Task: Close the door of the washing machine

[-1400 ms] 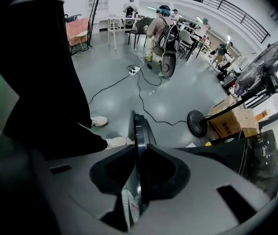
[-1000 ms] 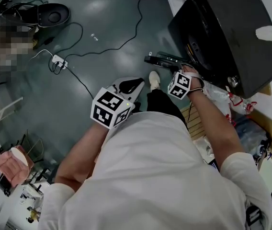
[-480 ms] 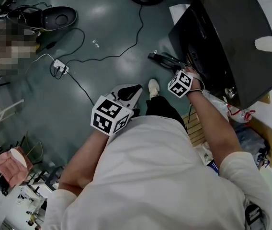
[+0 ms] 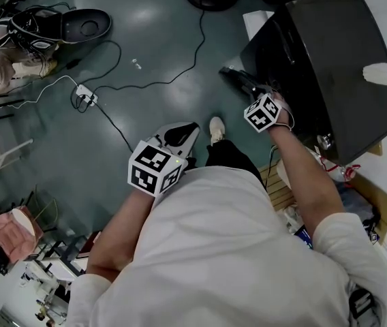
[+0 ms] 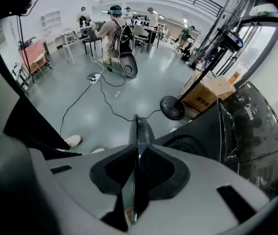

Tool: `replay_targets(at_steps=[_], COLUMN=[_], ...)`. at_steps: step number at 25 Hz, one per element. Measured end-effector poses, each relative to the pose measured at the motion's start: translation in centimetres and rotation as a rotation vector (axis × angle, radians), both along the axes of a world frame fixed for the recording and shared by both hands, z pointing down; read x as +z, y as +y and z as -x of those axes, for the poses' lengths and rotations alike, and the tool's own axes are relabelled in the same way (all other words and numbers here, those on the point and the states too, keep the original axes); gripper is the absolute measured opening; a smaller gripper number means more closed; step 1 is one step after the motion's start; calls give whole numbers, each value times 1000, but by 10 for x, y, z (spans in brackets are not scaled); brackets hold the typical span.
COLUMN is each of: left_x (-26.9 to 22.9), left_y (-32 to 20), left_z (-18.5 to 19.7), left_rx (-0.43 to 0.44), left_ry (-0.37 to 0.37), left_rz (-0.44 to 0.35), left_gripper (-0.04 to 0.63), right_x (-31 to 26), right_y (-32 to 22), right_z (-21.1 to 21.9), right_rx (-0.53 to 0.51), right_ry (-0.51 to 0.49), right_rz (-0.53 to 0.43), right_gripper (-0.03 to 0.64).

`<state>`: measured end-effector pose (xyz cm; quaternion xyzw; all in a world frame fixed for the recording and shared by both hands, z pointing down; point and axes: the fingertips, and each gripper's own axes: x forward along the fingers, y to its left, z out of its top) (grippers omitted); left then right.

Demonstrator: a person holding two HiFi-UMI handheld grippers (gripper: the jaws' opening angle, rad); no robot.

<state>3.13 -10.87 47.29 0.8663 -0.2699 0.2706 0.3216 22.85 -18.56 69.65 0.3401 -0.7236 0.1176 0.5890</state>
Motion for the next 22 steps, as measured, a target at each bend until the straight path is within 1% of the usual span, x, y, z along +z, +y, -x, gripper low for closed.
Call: replay_targets(at_steps=[9, 22], left_x=[5, 11], left_y=[-11, -17], left_z=[-1, 1], left_rx=[-24, -17], left_ry=[-4, -39], left_rz=[6, 22], left_gripper=[21, 21], right_x=[2, 1], right_y=[-30, -61], right_z=[-33, -73], right_rx=[109, 294], right_ry=[37, 66], right_rz=[-54, -125], right_gripper=[80, 80])
